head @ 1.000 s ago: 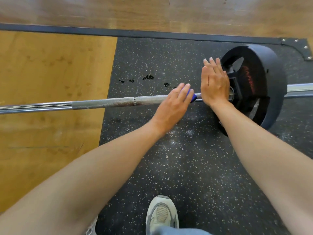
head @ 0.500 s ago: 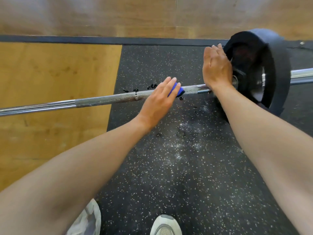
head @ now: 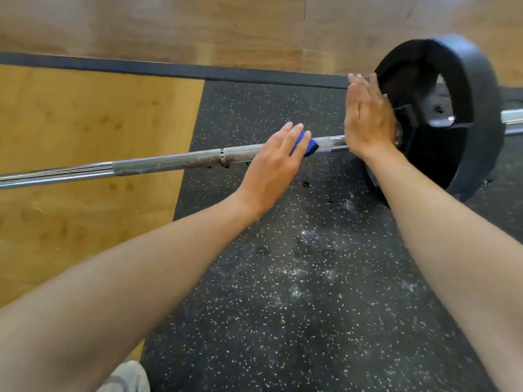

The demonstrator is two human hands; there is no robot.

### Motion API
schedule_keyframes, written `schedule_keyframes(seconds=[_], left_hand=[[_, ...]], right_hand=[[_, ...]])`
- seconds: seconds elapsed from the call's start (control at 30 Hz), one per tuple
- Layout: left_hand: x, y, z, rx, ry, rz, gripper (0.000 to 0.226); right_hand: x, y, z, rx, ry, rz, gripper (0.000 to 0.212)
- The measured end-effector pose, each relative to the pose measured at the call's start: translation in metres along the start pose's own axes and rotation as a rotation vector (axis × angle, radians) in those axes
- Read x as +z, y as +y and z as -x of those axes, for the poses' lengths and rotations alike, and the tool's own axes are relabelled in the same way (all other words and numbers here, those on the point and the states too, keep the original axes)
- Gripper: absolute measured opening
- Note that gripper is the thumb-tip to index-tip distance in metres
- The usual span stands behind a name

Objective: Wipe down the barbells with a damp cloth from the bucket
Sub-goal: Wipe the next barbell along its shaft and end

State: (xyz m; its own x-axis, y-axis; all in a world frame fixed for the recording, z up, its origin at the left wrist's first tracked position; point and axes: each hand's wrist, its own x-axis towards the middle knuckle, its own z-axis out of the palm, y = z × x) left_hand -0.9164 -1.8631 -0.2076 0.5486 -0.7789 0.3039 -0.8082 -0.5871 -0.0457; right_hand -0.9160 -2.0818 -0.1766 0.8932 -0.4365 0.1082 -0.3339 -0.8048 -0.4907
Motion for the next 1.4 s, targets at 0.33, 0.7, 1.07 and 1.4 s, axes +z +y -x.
schedule_keyframes(seconds=[0.33,0.7,1.07,1.4], left_hand=[[0.022,0.013,-0.069,-0.011,0.024,0.026,0.047],[0.026,0.007,-0.091,0.035,0.06,0.038,0.048],[0.0,-0.016,-0.017,-0.087,0.03,0.076,0.057],[-0.019,0.049,0.019,0.013,0.018,0.092,0.06]], right_hand=[[-0.002,-0.014,-0.045,0.151,-0.052,-0.148,0.068],[0.001,-0.024,-0.07,0.229,-0.141,-0.095,0.087],[-0.003,-0.013,-0.025,0.111,-0.121,0.015,0.073],[-0.01,0.009,0.074,-0.033,-0.042,0.129,0.059]])
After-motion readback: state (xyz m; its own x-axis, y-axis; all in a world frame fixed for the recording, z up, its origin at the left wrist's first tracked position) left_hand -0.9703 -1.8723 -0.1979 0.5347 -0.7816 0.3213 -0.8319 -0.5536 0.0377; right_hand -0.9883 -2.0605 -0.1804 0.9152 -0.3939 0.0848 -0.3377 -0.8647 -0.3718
